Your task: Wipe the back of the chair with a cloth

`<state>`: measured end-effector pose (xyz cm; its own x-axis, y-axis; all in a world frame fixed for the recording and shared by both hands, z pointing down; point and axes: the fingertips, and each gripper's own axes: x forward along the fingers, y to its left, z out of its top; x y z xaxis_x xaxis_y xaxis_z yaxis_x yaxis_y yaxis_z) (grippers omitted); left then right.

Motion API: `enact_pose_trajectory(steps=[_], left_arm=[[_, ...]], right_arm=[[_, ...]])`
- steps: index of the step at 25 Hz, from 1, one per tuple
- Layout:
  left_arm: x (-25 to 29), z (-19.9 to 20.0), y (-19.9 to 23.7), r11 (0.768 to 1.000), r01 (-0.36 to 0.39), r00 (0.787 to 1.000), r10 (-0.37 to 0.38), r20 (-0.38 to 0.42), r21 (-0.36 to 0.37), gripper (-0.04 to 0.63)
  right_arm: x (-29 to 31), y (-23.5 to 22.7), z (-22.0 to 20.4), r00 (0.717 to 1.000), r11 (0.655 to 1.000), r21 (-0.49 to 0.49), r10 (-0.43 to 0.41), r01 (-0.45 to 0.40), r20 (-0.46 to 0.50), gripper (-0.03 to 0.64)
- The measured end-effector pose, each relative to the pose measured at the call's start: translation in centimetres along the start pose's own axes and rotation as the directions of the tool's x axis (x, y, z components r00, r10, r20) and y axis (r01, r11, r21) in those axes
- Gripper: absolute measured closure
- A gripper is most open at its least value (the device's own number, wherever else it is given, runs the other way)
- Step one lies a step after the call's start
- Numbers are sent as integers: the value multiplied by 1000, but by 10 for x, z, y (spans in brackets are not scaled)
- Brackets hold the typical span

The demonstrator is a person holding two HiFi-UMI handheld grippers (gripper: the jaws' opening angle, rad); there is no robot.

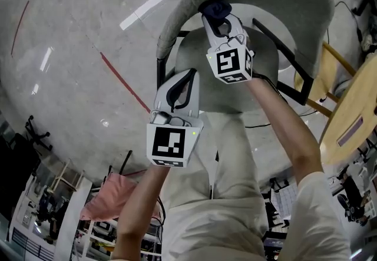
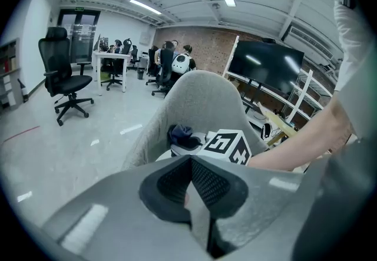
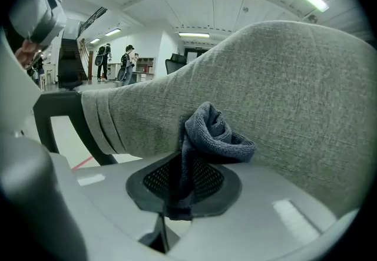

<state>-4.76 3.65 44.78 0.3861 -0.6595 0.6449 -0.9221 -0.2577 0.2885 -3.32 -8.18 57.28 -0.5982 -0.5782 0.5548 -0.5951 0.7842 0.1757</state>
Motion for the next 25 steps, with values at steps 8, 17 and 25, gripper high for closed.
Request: enact_pose_trajectory(steps=[8,17,25], left_arm=[[-10,-7,8,1000,-11,1000,11,3,-12,594],[-23,-10,20,999,-37,999,37,6,-22,594],[-28,-15,17,999,-38,999,38,11,-31,594]], right_arm=[[9,38,3,997,997,13,78,-78,-8,554],[9,82,3,984,983,62,178,-175,-30,554],[3,107,3,967,960,141,250,-242,-41,554]])
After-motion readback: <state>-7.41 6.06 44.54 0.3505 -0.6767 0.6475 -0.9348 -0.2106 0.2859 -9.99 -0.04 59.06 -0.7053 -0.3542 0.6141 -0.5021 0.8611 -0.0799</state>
